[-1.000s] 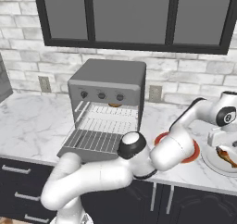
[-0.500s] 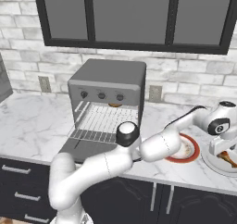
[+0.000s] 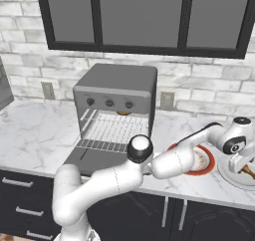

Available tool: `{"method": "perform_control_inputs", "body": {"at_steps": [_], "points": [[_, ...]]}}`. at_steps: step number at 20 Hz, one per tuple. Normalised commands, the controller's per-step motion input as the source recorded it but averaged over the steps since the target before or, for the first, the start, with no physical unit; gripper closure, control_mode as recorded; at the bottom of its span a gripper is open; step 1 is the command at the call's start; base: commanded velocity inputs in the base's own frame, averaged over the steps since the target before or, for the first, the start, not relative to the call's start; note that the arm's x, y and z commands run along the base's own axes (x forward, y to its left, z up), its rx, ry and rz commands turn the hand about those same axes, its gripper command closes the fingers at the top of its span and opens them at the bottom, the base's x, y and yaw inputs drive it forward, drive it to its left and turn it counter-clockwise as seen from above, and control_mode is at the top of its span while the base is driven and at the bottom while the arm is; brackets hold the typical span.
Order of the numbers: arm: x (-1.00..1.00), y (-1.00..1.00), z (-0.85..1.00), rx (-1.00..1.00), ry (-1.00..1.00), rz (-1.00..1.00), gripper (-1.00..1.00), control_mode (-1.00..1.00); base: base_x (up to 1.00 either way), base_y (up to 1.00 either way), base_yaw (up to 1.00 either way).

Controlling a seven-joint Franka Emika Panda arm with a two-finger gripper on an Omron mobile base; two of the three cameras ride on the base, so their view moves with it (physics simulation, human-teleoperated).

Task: Open the toaster oven door. Place the bread on the top rack in the toaster oven and place the chicken drumstick on the bottom rack.

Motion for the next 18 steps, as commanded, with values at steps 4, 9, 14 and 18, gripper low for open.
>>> {"method": "perform_control_inputs", "body": {"at_steps": [4,9,14,18], "points": [[0.0,-0.31,0.2,0.15,0.01,0.0,1.0,-1.0,0.0,0.0,0.0],[-0.37,0.16,0.72,0.07,0.0,0.02,1.0,-1.0,0.0,0.0,0.0],[-0.88,0.92,0.49,0.0,0.01,0.25,1.0,-1.0,0.0,0.0,0.0],[-0.97,1.0,0.16,-0.04,0.2,0.4,1.0,-1.0,0.0,0.0,0.0]]}}
